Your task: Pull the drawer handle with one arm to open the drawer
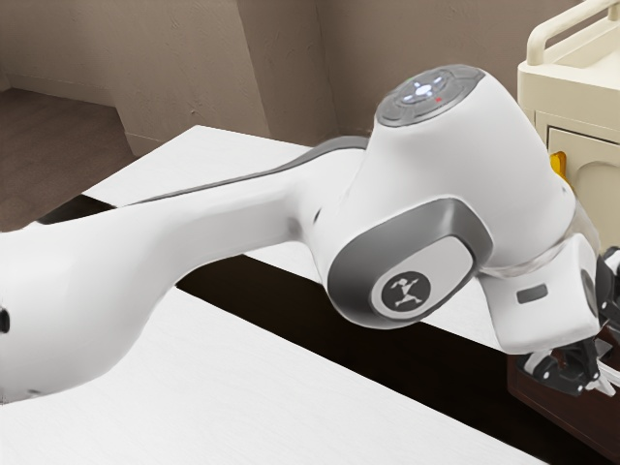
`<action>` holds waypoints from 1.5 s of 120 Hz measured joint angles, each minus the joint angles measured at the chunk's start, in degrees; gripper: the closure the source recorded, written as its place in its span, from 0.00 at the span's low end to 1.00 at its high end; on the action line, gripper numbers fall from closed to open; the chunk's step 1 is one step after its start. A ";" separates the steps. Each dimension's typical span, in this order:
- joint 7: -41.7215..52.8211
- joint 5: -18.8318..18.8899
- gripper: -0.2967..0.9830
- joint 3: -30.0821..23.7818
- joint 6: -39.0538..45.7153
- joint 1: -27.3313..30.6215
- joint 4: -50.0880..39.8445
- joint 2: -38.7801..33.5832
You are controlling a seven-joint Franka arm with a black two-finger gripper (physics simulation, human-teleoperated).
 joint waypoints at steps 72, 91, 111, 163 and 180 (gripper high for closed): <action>-8.14 6.75 0.62 0.78 1.09 -3.24 1.53 4.93; -9.43 6.78 0.66 0.78 1.12 -3.62 0.95 4.88; -10.51 6.86 0.69 0.79 1.18 -3.77 0.09 4.57; -12.30 6.52 0.73 0.76 1.15 -3.42 -7.77 -2.27; -12.68 5.32 0.74 0.78 1.16 -3.26 -11.16 -5.83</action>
